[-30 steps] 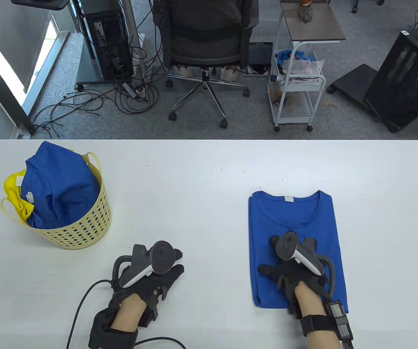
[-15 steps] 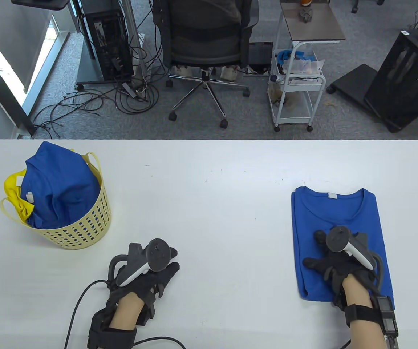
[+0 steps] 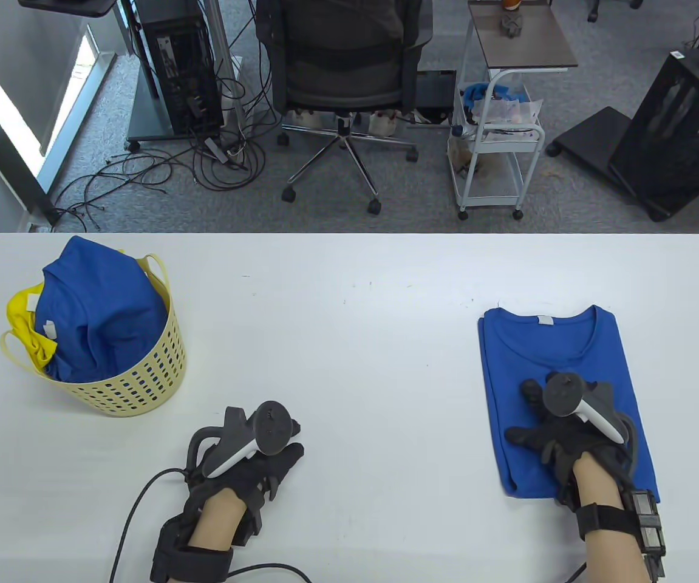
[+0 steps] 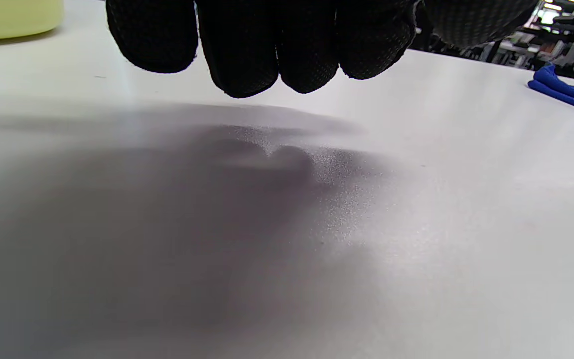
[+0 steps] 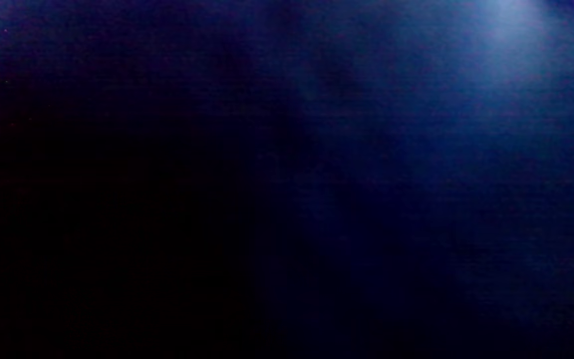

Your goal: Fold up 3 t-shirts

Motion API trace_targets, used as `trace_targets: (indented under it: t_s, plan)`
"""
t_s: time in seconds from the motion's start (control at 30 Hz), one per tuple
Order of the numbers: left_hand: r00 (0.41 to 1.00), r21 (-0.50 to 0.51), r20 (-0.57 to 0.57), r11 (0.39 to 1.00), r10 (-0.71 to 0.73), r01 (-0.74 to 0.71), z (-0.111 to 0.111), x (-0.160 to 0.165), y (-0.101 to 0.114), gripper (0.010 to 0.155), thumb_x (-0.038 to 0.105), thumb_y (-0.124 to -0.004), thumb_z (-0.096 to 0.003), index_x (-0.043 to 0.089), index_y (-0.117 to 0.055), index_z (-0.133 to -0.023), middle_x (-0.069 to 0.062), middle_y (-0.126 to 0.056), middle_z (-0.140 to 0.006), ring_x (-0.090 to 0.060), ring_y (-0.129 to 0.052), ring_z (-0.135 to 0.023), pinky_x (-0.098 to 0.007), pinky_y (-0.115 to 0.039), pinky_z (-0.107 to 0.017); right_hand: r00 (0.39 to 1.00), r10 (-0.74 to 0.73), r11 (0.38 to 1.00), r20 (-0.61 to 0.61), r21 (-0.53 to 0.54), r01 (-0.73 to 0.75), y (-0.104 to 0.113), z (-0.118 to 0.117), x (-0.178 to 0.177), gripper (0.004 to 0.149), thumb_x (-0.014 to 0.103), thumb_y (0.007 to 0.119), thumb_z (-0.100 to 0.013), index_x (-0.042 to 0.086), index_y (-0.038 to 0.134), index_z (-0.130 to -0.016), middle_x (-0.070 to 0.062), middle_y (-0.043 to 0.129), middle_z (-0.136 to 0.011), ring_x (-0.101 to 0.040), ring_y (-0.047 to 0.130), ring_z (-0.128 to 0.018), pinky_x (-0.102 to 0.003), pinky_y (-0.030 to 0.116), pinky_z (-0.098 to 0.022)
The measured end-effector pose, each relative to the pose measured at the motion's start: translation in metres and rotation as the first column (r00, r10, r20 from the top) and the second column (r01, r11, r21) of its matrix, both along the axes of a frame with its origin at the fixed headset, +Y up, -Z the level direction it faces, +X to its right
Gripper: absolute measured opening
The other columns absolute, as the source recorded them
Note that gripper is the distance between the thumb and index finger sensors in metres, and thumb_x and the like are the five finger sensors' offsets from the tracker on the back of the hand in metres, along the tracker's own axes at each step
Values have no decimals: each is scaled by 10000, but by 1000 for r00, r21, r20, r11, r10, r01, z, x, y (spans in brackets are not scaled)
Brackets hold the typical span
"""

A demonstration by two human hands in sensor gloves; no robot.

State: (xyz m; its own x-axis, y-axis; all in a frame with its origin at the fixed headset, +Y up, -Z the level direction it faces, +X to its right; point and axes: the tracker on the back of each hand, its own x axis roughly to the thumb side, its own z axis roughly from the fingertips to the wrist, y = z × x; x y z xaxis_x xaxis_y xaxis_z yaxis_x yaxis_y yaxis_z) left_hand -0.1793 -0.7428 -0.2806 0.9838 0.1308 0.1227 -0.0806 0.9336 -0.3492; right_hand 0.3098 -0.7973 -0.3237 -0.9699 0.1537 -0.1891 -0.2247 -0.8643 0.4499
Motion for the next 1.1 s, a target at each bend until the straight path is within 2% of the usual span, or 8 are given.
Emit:
trace_targets:
  t_s: [1.1]
  plan:
    - [1000, -5, -3, 1000, -12, 12, 0, 1, -1, 593, 585, -647, -424, 362, -643, -973, 21, -735, -1004, -257, -760, -906, -496, -706, -677, 1000, 4, 1000, -20, 14, -3, -1, 0, -35, 850, 717, 680, -310, 481, 170, -948, -8, -58, -1086, -540, -44, -970, -855, 158, -598]
